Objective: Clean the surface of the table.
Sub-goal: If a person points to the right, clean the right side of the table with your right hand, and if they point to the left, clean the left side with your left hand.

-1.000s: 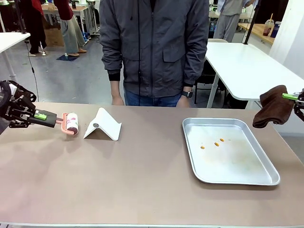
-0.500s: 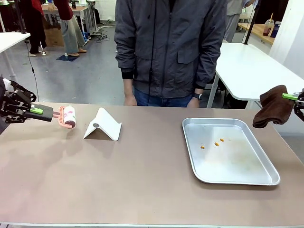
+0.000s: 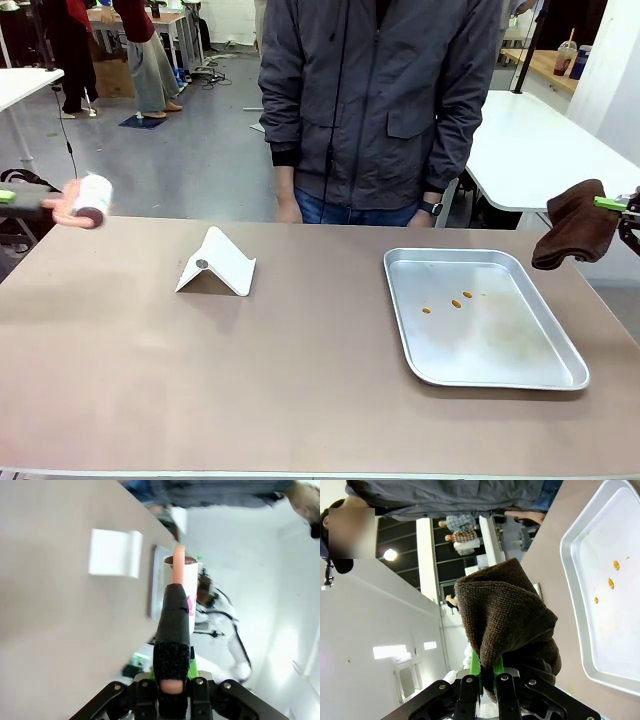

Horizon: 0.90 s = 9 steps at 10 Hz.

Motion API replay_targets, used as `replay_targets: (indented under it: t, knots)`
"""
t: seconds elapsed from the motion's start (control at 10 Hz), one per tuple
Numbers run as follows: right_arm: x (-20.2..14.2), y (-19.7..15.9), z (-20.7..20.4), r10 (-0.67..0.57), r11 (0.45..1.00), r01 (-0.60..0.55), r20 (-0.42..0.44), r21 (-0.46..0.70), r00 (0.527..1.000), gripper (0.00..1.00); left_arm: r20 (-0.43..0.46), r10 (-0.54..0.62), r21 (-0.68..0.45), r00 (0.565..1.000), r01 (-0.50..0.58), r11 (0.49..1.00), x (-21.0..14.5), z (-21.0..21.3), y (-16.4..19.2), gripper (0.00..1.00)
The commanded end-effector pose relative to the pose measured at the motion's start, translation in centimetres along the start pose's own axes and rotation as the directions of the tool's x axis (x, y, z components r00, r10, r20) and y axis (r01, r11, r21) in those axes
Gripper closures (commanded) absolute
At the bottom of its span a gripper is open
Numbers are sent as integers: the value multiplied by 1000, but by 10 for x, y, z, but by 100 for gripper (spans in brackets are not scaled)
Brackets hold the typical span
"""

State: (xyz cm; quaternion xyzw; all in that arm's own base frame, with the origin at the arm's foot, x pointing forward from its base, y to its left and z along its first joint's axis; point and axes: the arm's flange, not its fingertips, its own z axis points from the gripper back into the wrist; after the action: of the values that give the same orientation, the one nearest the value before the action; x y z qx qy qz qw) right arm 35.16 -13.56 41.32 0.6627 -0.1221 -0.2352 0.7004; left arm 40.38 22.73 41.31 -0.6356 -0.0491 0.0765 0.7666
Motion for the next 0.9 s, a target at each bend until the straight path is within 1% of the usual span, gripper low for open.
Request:
replay_targets:
  t: [0.0, 0.1, 0.2, 0.5, 0.7, 0.8]
  knots:
    - [0, 4, 2, 0, 1000, 0, -3, 11, 1000, 100, -58, 11, -145, 998, -19, 989, -20, 28, -7, 78]
    - [0, 4, 2, 0, 1000, 0, -3, 11, 1000, 100, -80, 3, -218, 997, -21, 976, -33, 43, -10, 78]
    - [0, 4, 2, 0, 1000, 0, -3, 11, 1000, 100, -89, -19, -264, 996, -5, 964, -48, 55, -8, 78]
    - [0, 4, 2, 0, 1000, 0, -3, 11, 1000, 100, -111, -56, -297, 992, 21, 955, -78, 75, 8, 78]
    - [0, 4, 2, 0, 1000, 0, -3, 11, 1000, 100, -102, -53, -306, 993, 19, 952, -85, 87, 22, 78]
    - [0, 4, 2, 0, 1000, 0, -3, 11, 1000, 100, -87, -25, -275, 996, 0, 962, -71, 19, 17, 78]
